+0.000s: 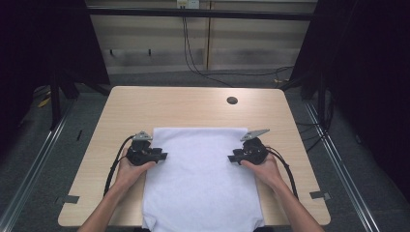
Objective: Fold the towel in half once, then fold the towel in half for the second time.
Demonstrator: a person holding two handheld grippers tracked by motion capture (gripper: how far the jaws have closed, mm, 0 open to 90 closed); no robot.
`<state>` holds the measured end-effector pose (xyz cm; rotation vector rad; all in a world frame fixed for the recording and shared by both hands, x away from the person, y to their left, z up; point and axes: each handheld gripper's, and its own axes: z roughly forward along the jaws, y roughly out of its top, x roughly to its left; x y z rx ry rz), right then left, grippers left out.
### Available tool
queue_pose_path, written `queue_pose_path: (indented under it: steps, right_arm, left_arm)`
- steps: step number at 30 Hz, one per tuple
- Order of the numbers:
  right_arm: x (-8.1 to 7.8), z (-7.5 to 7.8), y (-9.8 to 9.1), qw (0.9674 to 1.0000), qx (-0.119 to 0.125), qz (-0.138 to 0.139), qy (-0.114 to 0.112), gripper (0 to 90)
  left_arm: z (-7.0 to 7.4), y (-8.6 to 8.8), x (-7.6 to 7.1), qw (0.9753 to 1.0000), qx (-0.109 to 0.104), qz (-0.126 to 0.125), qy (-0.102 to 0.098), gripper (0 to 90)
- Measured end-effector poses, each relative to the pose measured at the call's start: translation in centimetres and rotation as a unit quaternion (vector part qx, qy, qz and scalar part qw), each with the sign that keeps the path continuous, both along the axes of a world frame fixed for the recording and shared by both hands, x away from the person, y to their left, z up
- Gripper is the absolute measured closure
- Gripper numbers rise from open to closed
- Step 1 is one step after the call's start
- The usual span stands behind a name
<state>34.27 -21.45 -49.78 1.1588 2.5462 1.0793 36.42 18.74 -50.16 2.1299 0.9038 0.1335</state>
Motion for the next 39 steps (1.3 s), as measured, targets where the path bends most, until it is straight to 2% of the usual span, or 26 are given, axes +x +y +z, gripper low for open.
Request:
queue_pose_path:
  steps: [1, 2, 4, 7, 9, 10, 12, 18, 19, 20, 23, 28, 30, 32, 34, 39]
  right_arm:
    - [-0.4, 0.0, 0.0, 1.0000, -0.001, 0.003, -0.002, 61.2]
    - [-0.7, 0.0, -0.1, 1.0000, -0.002, 0.002, 0.000, 61.5]
    - [-1.2, -0.1, -0.4, 1.0000, 0.009, 0.002, -0.003, 61.5]
    - [-1.7, -0.1, -0.7, 0.9998, 0.018, 0.005, 0.005, 61.5]
    - [-1.9, -0.1, -0.7, 0.9998, 0.016, 0.009, 0.006, 61.6]
    - [-2.1, 0.1, -0.5, 0.9999, 0.004, 0.016, 0.002, 61.4]
    - [-2.4, 0.1, -0.5, 0.9998, 0.003, 0.019, 0.006, 61.4]
    - [-3.5, 0.2, -0.5, 0.9996, 0.003, 0.027, 0.011, 61.4]
    - [-4.1, 0.2, -0.5, 0.9994, 0.007, 0.031, 0.013, 61.5]
    - [-4.3, 0.2, -0.6, 0.9994, 0.006, 0.031, 0.014, 62.0]
    - [-5.1, 0.2, -0.8, 0.9991, 0.018, 0.032, 0.022, 62.8]
    - [-6.7, 0.3, -0.6, 0.9985, 0.012, 0.046, 0.025, 63.4]
    - [-7.3, 0.5, -0.4, 0.9979, 0.001, 0.060, 0.024, 63.9]
    - [-8.0, 0.5, -0.4, 0.9975, 0.005, 0.064, 0.030, 63.9]
    - [-8.8, 0.5, -0.5, 0.9969, 0.008, 0.072, 0.032, 64.0]
    - [-10.1, 0.5, -0.6, 0.9959, 0.012, 0.083, 0.034, 64.0]
  left_arm:
    - [0.0, -0.1, -0.4, 1.0000, -0.003, -0.004, 0.001, 61.6]
    - [0.1, 0.0, -0.7, 0.9999, -0.008, -0.010, 0.011, 60.1]
    - [0.1, -0.1, -1.4, 0.9999, 0.001, -0.013, 0.006, 61.6]
    - [0.2, 0.1, -2.1, 0.9997, 0.003, -0.020, 0.010, 63.1]
    - [0.2, 0.2, -2.6, 0.9996, -0.002, -0.026, 0.010, 63.1]
    - [0.1, 0.5, -3.2, 0.9993, -0.009, -0.035, 0.011, 62.4]
    - [0.1, 0.7, -3.6, 0.9991, -0.010, -0.040, 0.013, 61.7]
    - [0.2, 0.5, -4.5, 0.9990, -0.009, -0.040, 0.015, 58.5]
    - [0.3, 0.3, -5.1, 0.9985, 0.000, -0.053, 0.008, 56.6]
    - [0.3, 0.3, -5.4, 0.9985, 0.003, -0.055, 0.007, 56.5]
    - [0.2, 0.8, -6.0, 0.9983, -0.014, -0.051, 0.023, 57.5]
    - [0.4, 0.8, -7.1, 0.9979, -0.006, -0.059, 0.026, 58.0]
    - [0.6, 0.6, -8.4, 0.9973, 0.001, -0.069, 0.028, 54.9]
    - [0.7, 0.6, -8.7, 0.9971, 0.004, -0.070, 0.029, 54.9]
    - [0.8, 0.6, -9.6, 0.9963, 0.008, -0.078, 0.035, 55.7]
    - [0.8, 0.8, -10.3, 0.9949, -0.006, -0.087, 0.051, 57.9]
